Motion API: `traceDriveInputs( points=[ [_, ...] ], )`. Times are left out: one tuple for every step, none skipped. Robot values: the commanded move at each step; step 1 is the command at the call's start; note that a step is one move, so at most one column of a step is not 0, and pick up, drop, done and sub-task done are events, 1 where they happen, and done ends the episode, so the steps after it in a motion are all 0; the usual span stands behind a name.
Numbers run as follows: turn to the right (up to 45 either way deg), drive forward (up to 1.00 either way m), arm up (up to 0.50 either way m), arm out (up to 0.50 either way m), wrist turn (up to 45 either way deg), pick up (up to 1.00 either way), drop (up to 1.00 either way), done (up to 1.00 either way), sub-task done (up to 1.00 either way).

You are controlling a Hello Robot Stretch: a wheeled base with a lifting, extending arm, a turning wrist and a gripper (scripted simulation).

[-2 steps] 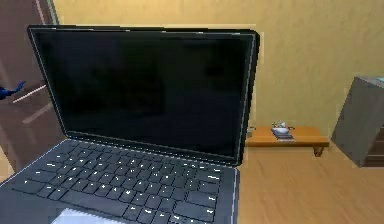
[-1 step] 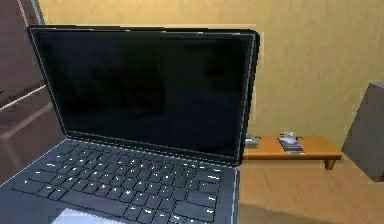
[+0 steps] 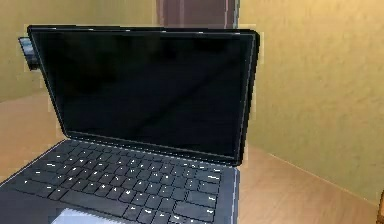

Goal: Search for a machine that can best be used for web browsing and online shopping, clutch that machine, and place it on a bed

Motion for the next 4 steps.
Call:
traceDriveInputs(
  points=[
    [-21.0,0.00,0.00,0.00,0.0,0.00,0.00,0.00,0.00],
    [0.0,0.60,0.00,0.00,0.0,0.00,0.00,0.00,0.00],
    [-27.0,0.00,0.00,0.00,0.0,0.00,0.00,0.00,0.00],
    [0.0,0.05,0.00,0.00,0.0,0.00,0.00,0.00,0.00]
  ],
)
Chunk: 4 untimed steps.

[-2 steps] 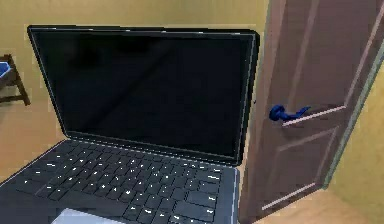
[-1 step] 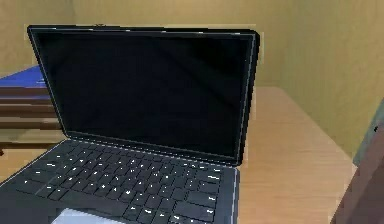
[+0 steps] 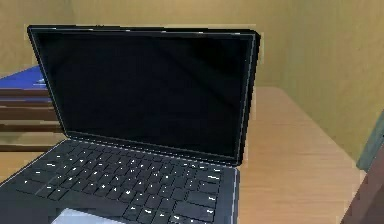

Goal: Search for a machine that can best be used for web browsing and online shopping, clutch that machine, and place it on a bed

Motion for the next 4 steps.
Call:
traceDriveInputs(
  points=[
    [-9.0,0.00,0.00,0.00,0.0,0.00,0.00,0.00,0.00],
    [0.0,1.00,0.00,0.00,0.0,0.00,0.00,0.00,0.00],
    [0.0,1.00,0.00,0.00,0.0,0.00,0.00,0.00,0.00],
    [-3.0,0.00,0.00,0.00,0.0,0.00,0.00,0.00,0.00]
  ],
)
